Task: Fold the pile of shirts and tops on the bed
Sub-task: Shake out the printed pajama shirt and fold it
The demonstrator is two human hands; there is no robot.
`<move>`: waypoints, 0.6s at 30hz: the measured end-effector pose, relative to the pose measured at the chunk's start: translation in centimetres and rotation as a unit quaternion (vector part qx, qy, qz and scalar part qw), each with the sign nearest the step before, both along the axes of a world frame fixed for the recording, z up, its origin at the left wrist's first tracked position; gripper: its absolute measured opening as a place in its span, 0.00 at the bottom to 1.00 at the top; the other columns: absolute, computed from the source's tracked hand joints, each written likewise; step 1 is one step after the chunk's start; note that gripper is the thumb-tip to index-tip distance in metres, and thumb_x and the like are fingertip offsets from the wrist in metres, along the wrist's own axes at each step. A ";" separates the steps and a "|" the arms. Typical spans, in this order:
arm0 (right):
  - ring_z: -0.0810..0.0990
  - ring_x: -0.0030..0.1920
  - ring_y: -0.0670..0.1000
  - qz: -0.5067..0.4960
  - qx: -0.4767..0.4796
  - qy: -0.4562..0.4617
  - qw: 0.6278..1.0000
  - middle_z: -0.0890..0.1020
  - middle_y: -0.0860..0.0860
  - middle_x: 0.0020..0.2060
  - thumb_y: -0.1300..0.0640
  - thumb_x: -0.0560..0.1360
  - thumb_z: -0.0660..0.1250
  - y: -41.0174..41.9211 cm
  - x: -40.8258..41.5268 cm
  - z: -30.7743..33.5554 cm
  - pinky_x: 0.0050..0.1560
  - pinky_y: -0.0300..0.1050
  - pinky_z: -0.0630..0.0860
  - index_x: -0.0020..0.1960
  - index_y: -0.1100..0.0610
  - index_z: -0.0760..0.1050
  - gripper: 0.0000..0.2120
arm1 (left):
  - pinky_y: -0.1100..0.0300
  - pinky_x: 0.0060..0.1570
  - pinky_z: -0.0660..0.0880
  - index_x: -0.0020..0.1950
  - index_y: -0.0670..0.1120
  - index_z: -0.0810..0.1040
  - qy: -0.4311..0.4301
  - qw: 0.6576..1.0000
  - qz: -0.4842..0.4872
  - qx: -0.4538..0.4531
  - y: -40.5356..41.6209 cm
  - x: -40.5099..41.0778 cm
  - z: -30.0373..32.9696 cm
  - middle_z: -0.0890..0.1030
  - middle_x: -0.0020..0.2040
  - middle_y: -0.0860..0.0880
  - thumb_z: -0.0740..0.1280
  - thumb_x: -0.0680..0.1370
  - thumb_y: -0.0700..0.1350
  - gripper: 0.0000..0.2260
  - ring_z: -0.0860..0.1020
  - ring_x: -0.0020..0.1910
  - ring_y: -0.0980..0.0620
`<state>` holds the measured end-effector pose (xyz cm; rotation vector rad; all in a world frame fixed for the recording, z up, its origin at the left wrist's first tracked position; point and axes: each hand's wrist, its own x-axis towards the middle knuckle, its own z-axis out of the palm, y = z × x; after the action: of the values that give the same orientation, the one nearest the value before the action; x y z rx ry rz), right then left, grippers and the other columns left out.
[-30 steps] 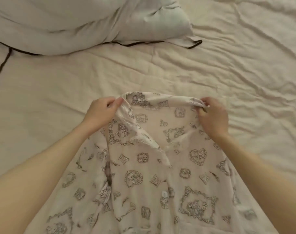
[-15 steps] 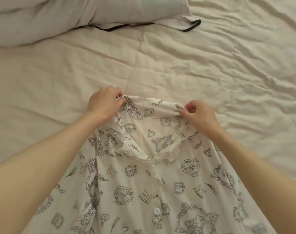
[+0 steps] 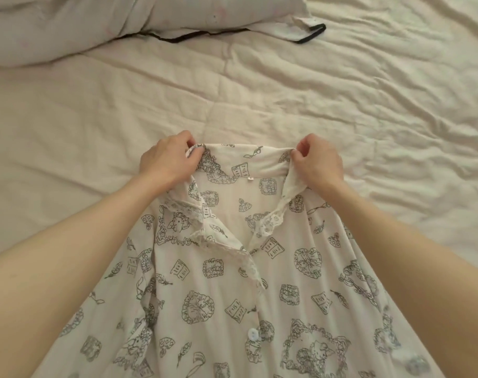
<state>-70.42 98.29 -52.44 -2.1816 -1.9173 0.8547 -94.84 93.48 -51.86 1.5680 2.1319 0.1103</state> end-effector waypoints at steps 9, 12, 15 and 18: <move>0.63 0.73 0.58 0.191 0.184 -0.003 0.964 0.69 0.58 0.69 0.51 0.78 0.56 -13.4 -3.2 0.8 0.72 0.64 0.55 0.67 0.58 0.70 0.21 | 0.51 0.60 0.71 0.68 0.48 0.67 -0.102 0.985 0.124 0.056 -13.4 -3.9 1.6 0.71 0.60 0.50 0.62 0.78 0.51 0.20 0.71 0.58 0.52; 0.61 0.74 0.57 0.271 0.163 0.000 0.949 0.68 0.57 0.71 0.52 0.78 0.56 -19.5 -4.9 0.5 0.72 0.64 0.53 0.66 0.58 0.71 0.19 | 0.52 0.58 0.71 0.66 0.48 0.68 -0.095 0.983 0.157 0.019 -18.5 -5.4 1.7 0.73 0.60 0.51 0.64 0.77 0.53 0.19 0.72 0.58 0.52; 0.62 0.73 0.57 0.340 0.139 -0.019 0.930 0.69 0.56 0.71 0.52 0.79 0.56 -23.4 -6.4 0.2 0.72 0.65 0.53 0.66 0.57 0.73 0.19 | 0.56 0.48 0.70 0.62 0.46 0.70 -0.096 0.969 0.228 -0.014 -21.8 -6.6 2.1 0.76 0.52 0.52 0.66 0.76 0.53 0.18 0.74 0.50 0.53; 0.64 0.72 0.57 0.387 0.108 -0.041 0.915 0.70 0.56 0.70 0.50 0.79 0.53 -25.7 -7.6 0.0 0.71 0.66 0.53 0.66 0.55 0.72 0.20 | 0.59 0.37 0.68 0.55 0.48 0.72 -0.086 0.970 0.217 -0.066 -23.6 -7.5 2.0 0.75 0.42 0.55 0.64 0.77 0.54 0.12 0.74 0.43 0.51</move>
<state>-78.00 72.63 -52.44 -1.3203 -2.8036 0.5731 -102.38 69.91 -49.86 0.9624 2.2558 0.2352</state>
